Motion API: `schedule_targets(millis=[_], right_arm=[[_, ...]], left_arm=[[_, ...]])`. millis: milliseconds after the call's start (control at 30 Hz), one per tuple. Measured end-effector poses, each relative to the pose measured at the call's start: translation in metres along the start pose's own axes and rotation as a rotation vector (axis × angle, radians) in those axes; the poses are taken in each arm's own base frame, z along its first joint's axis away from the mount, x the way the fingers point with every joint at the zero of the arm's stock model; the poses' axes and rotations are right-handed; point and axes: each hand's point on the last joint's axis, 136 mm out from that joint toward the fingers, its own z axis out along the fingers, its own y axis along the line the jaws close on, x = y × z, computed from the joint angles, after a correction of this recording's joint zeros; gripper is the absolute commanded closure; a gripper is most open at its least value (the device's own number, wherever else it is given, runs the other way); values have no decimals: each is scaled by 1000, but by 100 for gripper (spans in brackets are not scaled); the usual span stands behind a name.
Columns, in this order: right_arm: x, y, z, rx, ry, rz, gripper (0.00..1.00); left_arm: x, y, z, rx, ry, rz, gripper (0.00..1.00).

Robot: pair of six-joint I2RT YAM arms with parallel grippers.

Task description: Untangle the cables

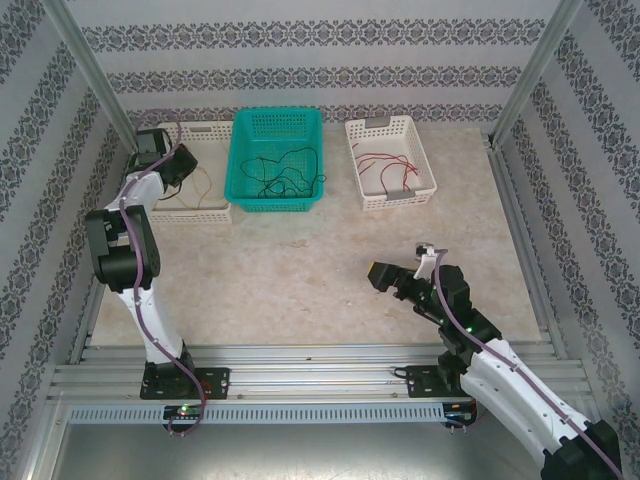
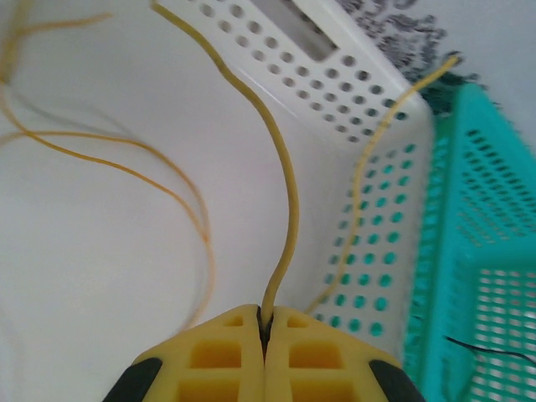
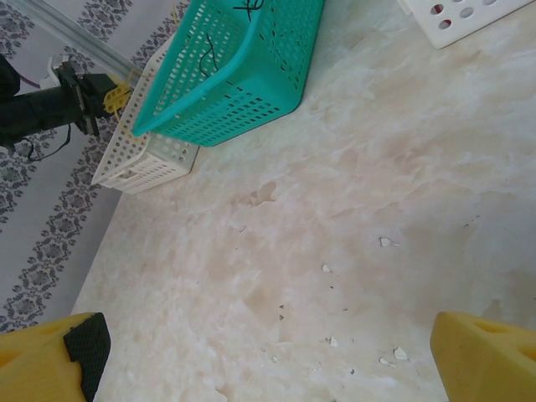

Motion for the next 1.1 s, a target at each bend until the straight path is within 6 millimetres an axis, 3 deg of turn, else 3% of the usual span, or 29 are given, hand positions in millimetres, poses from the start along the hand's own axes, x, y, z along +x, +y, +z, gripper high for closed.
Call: schedule_targets(millis=[133, 233, 467, 633, 833, 1100], right_arm=[[4, 0, 3, 1, 19, -2, 2], [9, -1, 5, 5, 40, -2, 2], [11, 0, 6, 5, 46, -3, 2], [12, 0, 7, 6, 53, -4, 2], [12, 4, 6, -5, 54, -9, 2], [9, 6, 7, 0, 47, -15, 2]], left_arm=[[-3, -15, 0, 76, -1, -52, 100], [-4, -16, -1, 80, -1, -58, 100], [12, 5, 5, 18, 21, -45, 100], [23, 25, 7, -58, 39, -16, 79], [24, 32, 7, -99, 34, 28, 36], [33, 35, -4, -145, 38, 50, 10]])
